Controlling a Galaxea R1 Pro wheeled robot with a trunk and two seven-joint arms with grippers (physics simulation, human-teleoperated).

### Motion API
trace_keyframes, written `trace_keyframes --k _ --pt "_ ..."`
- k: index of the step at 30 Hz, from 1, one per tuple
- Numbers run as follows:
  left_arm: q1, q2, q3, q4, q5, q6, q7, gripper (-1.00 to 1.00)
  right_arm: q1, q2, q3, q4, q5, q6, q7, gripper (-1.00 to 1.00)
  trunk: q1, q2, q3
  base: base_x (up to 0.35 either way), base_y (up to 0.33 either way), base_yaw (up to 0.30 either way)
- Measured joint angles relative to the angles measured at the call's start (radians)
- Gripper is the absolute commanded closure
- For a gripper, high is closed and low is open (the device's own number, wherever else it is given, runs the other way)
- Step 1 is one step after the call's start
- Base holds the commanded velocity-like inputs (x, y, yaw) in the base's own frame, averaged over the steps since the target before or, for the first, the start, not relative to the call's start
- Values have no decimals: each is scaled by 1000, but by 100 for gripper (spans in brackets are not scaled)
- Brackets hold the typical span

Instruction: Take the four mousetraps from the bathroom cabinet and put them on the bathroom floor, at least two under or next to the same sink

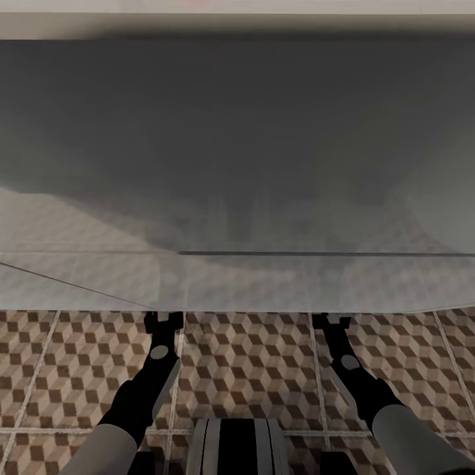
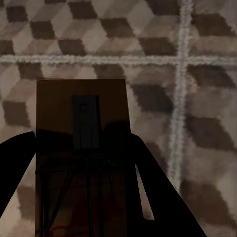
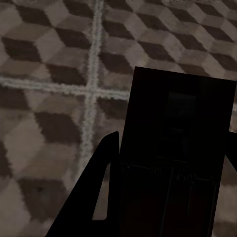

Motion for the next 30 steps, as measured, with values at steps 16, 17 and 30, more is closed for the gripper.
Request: trace_keyframes --k 16,17,30 --pt "0 0 -1 21 -2 -5 0 100 -27 2 0 4 0 64 1 100 0 0 0 0 0 0" --pt "0 0 -1 21 -3 -5 0 100 -27 2 1 4 0 64 1 100 0 0 0 0 0 0" --pt "-1 0 -2 21 -6 -4 0 100 -27 2 0 6 -1 59 2 100 0 0 0 0 0 0"
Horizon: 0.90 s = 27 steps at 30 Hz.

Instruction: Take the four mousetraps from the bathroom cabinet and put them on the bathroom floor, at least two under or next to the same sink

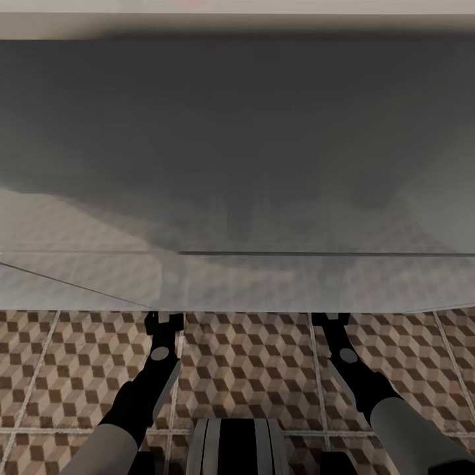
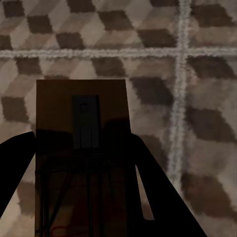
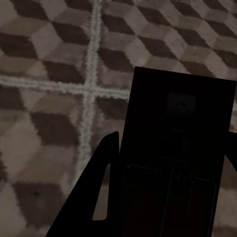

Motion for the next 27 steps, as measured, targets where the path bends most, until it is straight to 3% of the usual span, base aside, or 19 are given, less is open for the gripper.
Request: trace_keyframes --k 16,22,27 --pt "-30 0 -3 0 -4 4 -16 100 0 0 0 2 0 -6 0 100 0 0 0 0 0 0" --pt "-36 -2 -4 8 -75 5 -26 100 0 0 1 17 0 -42 0 100 0 0 0 0 0 0" --pt "-36 -8 -3 14 -93 5 -68 100 0 0 3 24 0 -46 -1 100 0 0 0 0 0 0"
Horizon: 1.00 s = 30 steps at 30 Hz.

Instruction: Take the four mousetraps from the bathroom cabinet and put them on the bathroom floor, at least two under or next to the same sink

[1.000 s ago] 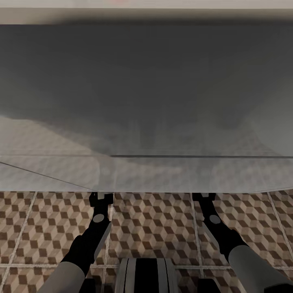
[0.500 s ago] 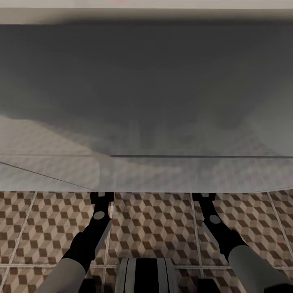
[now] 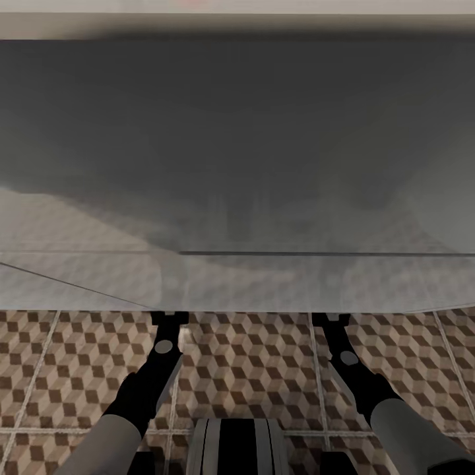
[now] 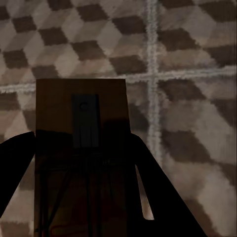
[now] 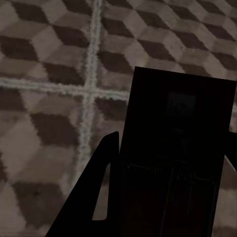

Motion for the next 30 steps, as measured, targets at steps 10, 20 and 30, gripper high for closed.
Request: trace_keyframes --k 10,20,30 --pt "0 -10 1 6 -5 -7 -15 100 0 0 0 2 1 -1 0 100 0 0 0 0 0 0" --pt "0 -9 1 6 -4 -10 -17 100 0 0 -2 2 -1 0 19 100 0 0 0 0 0 0" --pt "0 -9 2 6 -3 -10 -18 100 0 -2 -9 3 -108 5 209 100 0 0 0 0 0 0"
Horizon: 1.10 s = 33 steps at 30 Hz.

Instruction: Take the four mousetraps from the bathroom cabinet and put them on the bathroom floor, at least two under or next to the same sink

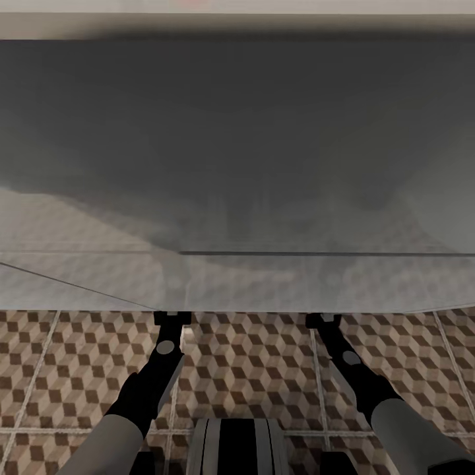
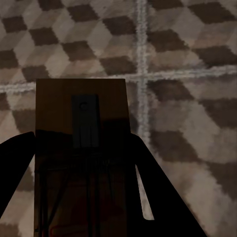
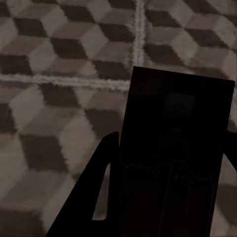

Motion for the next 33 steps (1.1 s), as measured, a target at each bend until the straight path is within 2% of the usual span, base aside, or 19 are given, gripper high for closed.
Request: trace_keyframes --k 10,16,21,33 --pt "0 -1 0 0 0 0 0 100 0 -2 0 0 -21 27 150 100 0 0 0 0 0 0" --pt "0 -1 0 0 0 0 1 100 -2 -4 0 -1 -18 56 163 100 0 0 0 0 0 0" --pt "0 -2 0 0 0 0 1 100 -20 -6 0 -2 -10 133 166 100 0 0 0 0 0 0" --pt "0 -3 -1 0 1 0 1 100 -58 -8 -1 -1 -9 184 187 100 0 0 0 0 0 0"
